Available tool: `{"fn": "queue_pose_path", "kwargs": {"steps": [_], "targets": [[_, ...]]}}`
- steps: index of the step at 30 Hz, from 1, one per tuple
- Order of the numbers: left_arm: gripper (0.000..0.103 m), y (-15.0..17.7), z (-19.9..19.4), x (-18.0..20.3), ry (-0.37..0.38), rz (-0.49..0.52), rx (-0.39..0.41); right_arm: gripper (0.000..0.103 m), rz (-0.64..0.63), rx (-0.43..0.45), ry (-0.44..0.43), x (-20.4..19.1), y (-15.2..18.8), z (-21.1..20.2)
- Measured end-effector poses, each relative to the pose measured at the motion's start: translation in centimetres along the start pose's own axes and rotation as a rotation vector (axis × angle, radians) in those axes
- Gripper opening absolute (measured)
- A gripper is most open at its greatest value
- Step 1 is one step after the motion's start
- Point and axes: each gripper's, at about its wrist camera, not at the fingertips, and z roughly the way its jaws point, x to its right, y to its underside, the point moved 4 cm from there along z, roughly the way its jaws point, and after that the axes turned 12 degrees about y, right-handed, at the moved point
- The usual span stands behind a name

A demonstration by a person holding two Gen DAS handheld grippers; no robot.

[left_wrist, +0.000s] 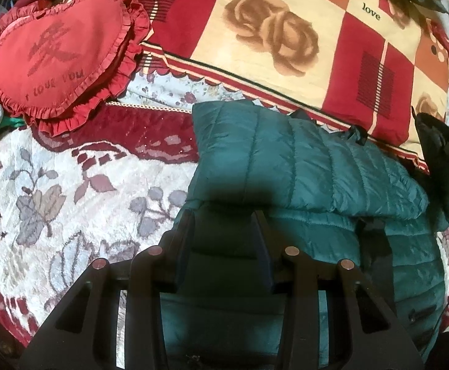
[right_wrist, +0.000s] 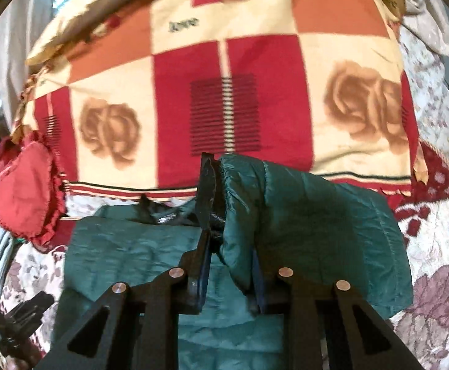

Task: Fold large clothes
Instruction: 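Fold the held sleeve with the right gripper across the jacket body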

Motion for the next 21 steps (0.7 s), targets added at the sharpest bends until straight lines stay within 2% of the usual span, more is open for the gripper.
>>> {"fn": "queue_pose_path", "kwargs": {"steps": [5, 21], "targets": [[0.037, -0.4, -0.8, 0.0, -0.002, 0.003, 0.012, 0.023, -0.046, 0.034, -0.041, -3.6, -0.3, -2.0], [0.037, -0.5, -2.3, -2.0, -0.013, -0.029, 0.037, 0.023, -0.176, 0.023, -0.206, -15.6, 0.7, -3.6]]}}
